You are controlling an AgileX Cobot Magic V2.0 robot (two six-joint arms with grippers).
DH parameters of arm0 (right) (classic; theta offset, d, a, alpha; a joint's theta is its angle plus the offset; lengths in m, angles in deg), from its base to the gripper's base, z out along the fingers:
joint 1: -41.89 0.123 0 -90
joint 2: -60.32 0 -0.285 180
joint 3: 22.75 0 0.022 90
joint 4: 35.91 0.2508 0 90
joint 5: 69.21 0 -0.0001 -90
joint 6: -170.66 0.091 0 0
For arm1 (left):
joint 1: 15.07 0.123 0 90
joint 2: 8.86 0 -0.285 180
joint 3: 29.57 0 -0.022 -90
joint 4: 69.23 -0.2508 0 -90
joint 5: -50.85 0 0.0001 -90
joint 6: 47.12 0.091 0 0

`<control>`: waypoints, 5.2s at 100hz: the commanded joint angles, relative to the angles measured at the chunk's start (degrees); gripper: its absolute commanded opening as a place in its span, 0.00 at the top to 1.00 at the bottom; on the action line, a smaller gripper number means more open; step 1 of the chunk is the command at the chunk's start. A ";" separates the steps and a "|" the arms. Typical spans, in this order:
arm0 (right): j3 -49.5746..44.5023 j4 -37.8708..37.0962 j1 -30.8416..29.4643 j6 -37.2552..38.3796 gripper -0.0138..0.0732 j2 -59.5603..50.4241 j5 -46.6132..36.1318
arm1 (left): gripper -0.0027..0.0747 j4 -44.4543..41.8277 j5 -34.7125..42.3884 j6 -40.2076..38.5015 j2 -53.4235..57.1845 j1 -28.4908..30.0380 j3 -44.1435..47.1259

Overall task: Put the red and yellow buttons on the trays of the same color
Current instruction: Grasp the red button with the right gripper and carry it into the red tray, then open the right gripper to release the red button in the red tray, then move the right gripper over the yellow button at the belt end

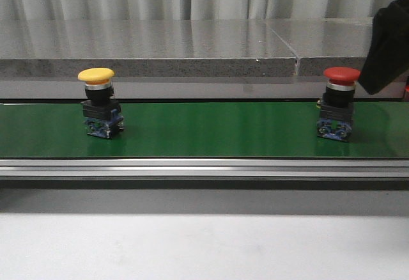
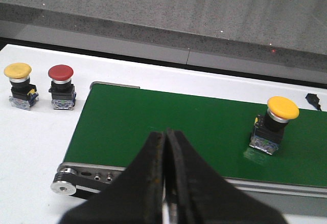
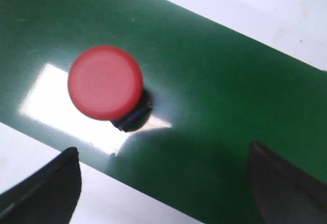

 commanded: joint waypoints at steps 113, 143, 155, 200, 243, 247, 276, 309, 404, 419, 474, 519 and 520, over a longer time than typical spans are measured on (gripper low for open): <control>34.77 -0.09 -22.47 0.78 0.64 8.60 17.69 | 0.99 0.39 4.30 -0.09 -0.40 -0.38 -1.63; 38.75 1.96 -40.74 3.35 0.64 15.88 15.49 | 0.99 0.39 4.30 -0.09 -0.40 -0.38 -1.63; 38.75 4.42 -44.41 3.35 0.64 19.59 12.47 | 0.99 0.39 4.30 -0.09 -0.40 -0.38 -1.63; 38.75 6.76 -46.08 2.31 0.64 33.49 7.06 | 0.99 0.39 4.30 -0.09 -0.40 -0.38 -1.63; 38.75 6.81 -46.08 1.24 0.64 38.24 -0.72 | 0.99 0.39 4.30 -0.09 -0.40 -0.38 -1.63; 38.75 6.81 -46.08 1.24 0.64 38.76 -0.66 | 0.99 0.39 4.30 -0.09 -0.40 -0.38 -1.63; 38.75 6.96 -46.08 1.24 0.58 39.30 -0.56 | 0.99 0.39 4.30 -0.09 -0.40 -0.38 -1.63; 39.42 6.96 -46.08 1.24 0.11 39.24 -0.99 | 0.99 0.39 4.30 -0.09 -0.40 -0.38 -1.63; 26.88 9.80 -36.15 -7.21 0.11 9.60 6.01 | 0.99 0.39 4.30 -0.09 -0.40 -0.38 -1.63; 16.54 9.80 -31.51 -7.21 0.11 1.81 4.49 | 0.99 0.39 4.30 -0.09 -0.40 -0.38 -1.63; 1.34 9.82 -14.58 -11.85 0.11 -9.22 6.90 | 0.99 0.39 4.30 -0.09 -0.40 -0.38 -1.63; 3.26 9.99 -7.72 -14.37 0.11 -0.21 2.70 | 0.99 0.39 4.30 -0.09 -0.40 -0.38 -1.63; 3.36 9.99 -7.62 -14.37 0.11 0.11 2.65 | 0.99 0.39 4.30 -0.09 -0.40 -0.38 -1.63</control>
